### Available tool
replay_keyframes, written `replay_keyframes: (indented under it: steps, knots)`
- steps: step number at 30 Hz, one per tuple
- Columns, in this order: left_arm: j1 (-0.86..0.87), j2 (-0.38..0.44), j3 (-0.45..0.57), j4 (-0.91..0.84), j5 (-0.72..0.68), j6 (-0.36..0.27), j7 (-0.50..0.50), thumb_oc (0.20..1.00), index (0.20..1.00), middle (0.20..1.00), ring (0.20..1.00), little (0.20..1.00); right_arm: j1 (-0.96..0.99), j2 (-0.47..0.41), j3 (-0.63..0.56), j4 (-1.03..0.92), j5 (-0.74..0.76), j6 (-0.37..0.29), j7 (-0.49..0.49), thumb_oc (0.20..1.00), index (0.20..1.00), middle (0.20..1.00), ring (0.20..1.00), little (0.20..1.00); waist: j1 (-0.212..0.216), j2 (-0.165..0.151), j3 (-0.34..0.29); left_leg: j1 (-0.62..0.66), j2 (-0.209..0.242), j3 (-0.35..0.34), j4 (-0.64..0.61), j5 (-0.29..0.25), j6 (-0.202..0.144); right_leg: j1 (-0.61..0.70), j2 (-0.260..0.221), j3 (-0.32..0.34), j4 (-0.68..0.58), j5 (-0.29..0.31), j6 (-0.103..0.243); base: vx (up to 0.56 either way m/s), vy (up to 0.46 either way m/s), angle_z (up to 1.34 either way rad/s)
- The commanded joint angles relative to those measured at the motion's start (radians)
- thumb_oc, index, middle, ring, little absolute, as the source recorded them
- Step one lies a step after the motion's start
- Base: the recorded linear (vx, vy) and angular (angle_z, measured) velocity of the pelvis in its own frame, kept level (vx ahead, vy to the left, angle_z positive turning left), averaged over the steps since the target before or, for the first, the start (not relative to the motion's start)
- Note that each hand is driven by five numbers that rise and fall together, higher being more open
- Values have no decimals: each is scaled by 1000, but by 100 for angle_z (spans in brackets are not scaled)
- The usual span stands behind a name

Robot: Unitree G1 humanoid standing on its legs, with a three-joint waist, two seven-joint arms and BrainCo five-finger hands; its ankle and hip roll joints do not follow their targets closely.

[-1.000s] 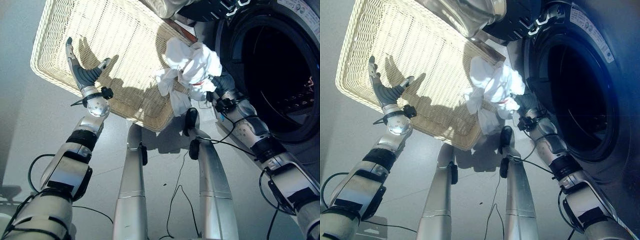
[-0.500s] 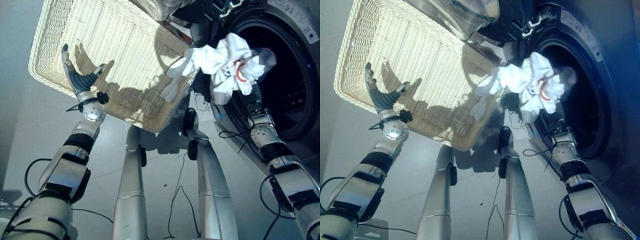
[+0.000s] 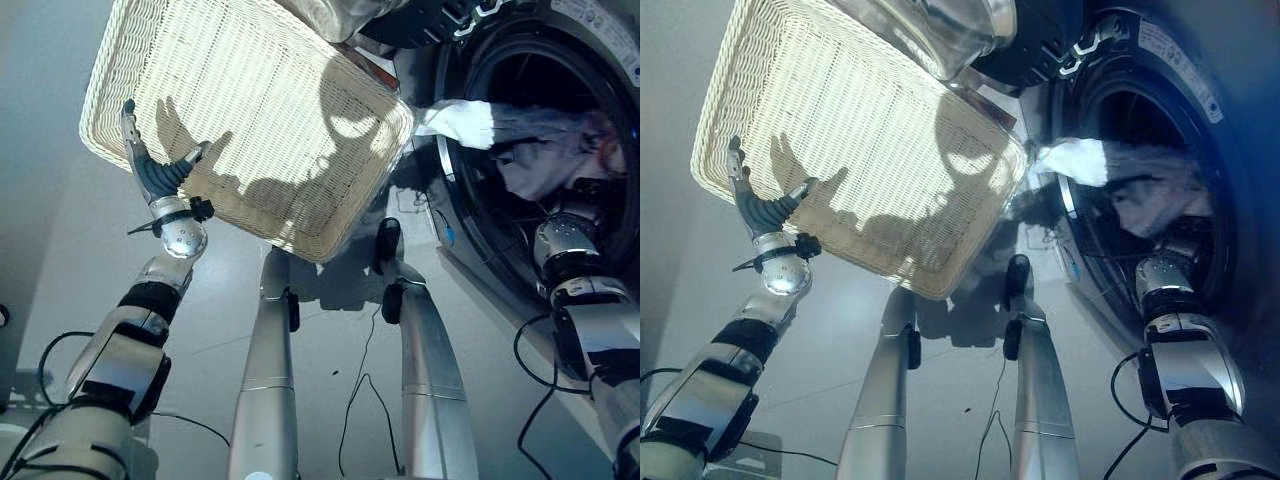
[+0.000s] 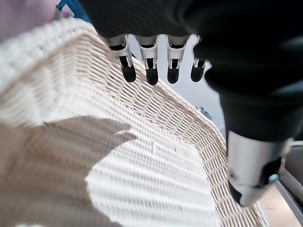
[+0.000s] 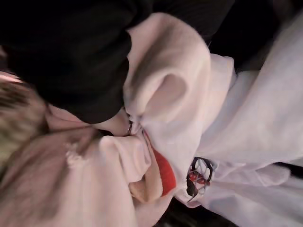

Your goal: Put the clothes into the washing machine.

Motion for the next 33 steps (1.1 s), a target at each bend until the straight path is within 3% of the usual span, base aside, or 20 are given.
replay_keyframes:
  steps: [1, 2, 3, 4, 5, 11, 14, 15, 16, 18, 20, 24, 29, 33]
  knots:
    - [19, 67, 72, 13, -82, -27, -11, 1000, 1000, 1000, 1000, 1000, -37, -462, -74, -111, -260, -219, -235, 200, 200, 200, 200, 200, -57, -57, -14, 77, -53, 43, 132, -190, 48, 168, 86, -35, -268, 186, 79, 0, -17, -11]
    - [20, 79, 75, 11, -89, -21, -22, 1000, 1000, 1000, 1000, 1000, -20, -474, -95, -122, -294, -225, -280, 200, 200, 200, 200, 200, -58, -64, -14, 81, -51, 44, 134, -191, 49, 174, 89, -34, -265, 183, 79, 2, -35, -10]
    - [18, 103, 91, 21, -98, -14, -53, 1000, 1000, 1000, 1000, 1000, 15, -521, -145, -111, -301, -216, -337, 335, 335, 335, 335, 335, -66, -81, -14, 91, -44, 44, 135, -192, 50, 189, 92, -34, -263, 179, 77, 7, -38, -9]
    - [18, 109, 97, 24, -103, -11, -63, 1000, 1000, 1000, 1000, 1000, 31, -537, -165, -96, -299, -197, -327, 555, 555, 555, 555, 555, -69, -84, -14, 93, -41, 44, 137, -192, 51, 194, 92, -35, -260, 178, 77, 9, -41, -3]
    - [11, 119, 100, 25, -113, -5, -78, 1000, 1000, 1000, 1000, 1000, 61, -557, -198, -78, -273, -163, -270, 1000, 1000, 1000, 1000, 1000, -72, -90, -14, 88, -43, 43, 140, -181, 53, 190, 93, -35, -260, 188, 73, 0, 0, 0]
    - [-24, 119, 57, 30, -118, 6, -118, 1000, 1000, 1000, 1000, 1000, 41, -566, -139, 62, -224, 0, -116, 1000, 1000, 1000, 1000, 1000, -40, -79, -14, 88, -68, 25, 155, -194, 66, 192, 81, -40, -263, 183, 72, 28, -38, 2]
    - [-47, 103, 29, 38, -118, 7, -119, 1000, 1000, 1000, 1000, 1000, 0, -532, -77, 113, -319, 47, -147, 1000, 1000, 1000, 1000, 1000, -29, -61, -14, 82, -82, 23, 163, -198, 72, 182, 76, -42, -261, 181, 70, 37, -8, 5]
    - [-68, 93, 11, 42, -121, 11, -116, 1000, 1000, 1000, 1000, 1000, -35, -515, -33, 133, -437, 71, -208, 1000, 1000, 1000, 1000, 1000, -26, -52, -14, 72, -90, 25, 163, -189, 74, 172, 71, -44, -266, 189, 68, 23, 5, 5]
    - [-78, 84, -1, 44, -121, 14, -111, 1000, 1000, 1000, 1000, 1000, -55, -502, 3, 142, -528, 121, -255, 1000, 1000, 1000, 1000, 1000, -24, -46, -14, 68, -93, 26, 166, -189, 75, 168, 69, -45, -264, 189, 68, 23, 4, 6]
    - [-93, 68, -22, 36, -117, 24, -101, 1000, 1000, 1000, 1000, 1000, -98, -485, 90, 156, -798, 281, -381, 1000, 1000, 1000, 1000, 1000, -18, -37, -14, 63, -100, 25, 174, -191, 79, 164, 64, -47, -262, 190, 71, 7, -9, 5]
    - [-109, 55, -48, 24, -112, 40, -84, 1000, 1000, 1000, 1000, 1000, -165, -474, 222, 159, -998, 491, -446, 1000, 1000, 1000, 1000, 1000, -10, -31, -14, 62, -105, 23, 181, -201, 84, 166, 63, -48, -261, 184, 75, 0, 0, 0]
    - [-159, 59, -86, 22, -136, 58, -85, 1000, 1000, 1000, 1000, 1000, -312, -460, 459, 205, -1216, 767, -400, 1000, 1000, 1000, 1000, 1000, 0, -22, -14, 47, -106, 21, 178, -197, 89, 157, 59, -55, -264, 182, 74, -20, -16, 3]
    - [-180, 60, -88, 23, -145, 58, -86, 1000, 1000, 1000, 1000, 1000, -365, -423, 564, 166, -1313, 764, -336, 1000, 1000, 1000, 1000, 1000, -1, -15, -14, 34, -109, 23, 178, -200, 93, 142, 60, -57, -257, 178, 76, -15, 8, 2]
    - [-166, 53, -66, 10, -131, 53, -83, 1000, 1000, 1000, 1000, 1000, -316, -382, 564, 87, -1387, 709, -286, 1000, 1000, 1000, 1000, 1000, -2, -18, -14, 32, -107, 26, 173, -202, 93, 136, 62, -60, -253, 171, 77, -3, 1, 1]
